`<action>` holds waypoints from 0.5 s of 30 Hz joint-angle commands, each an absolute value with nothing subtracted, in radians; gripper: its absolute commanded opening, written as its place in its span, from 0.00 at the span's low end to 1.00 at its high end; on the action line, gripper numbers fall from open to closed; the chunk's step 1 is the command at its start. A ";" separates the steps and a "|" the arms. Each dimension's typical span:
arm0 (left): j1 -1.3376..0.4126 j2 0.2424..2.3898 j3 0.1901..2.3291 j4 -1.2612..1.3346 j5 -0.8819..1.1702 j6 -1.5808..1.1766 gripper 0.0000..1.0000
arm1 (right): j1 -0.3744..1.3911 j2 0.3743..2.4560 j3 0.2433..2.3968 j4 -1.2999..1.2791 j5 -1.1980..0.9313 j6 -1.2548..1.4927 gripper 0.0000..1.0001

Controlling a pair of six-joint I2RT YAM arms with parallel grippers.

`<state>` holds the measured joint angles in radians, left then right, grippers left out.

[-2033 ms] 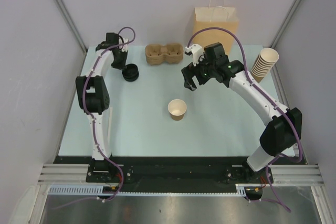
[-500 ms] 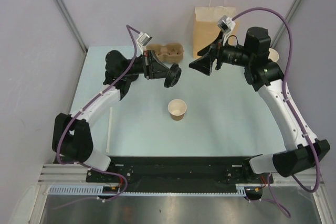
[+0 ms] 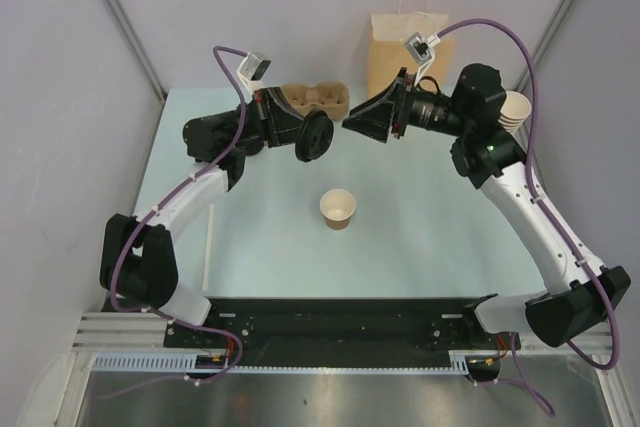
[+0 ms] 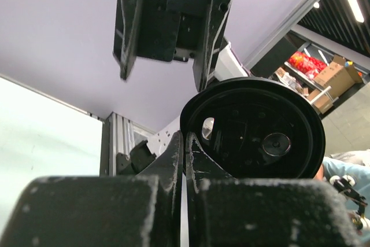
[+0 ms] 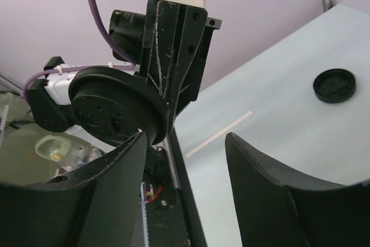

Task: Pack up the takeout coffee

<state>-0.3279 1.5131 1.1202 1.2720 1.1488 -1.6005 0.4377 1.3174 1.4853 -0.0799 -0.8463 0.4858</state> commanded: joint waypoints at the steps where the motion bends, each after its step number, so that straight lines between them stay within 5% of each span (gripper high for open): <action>1: -0.321 1.502 1.126 1.447 1.092 -1.592 0.00 | 0.472 1.321 1.454 0.058 -0.832 0.617 0.60; 15: -0.319 1.497 1.118 1.420 1.049 -1.586 0.00 | 0.518 1.339 1.437 0.121 -0.808 0.640 0.47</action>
<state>-0.3244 1.5131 1.1198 1.2842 1.0767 -1.5970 0.5034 1.3296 1.4307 0.0597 -0.8242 0.6292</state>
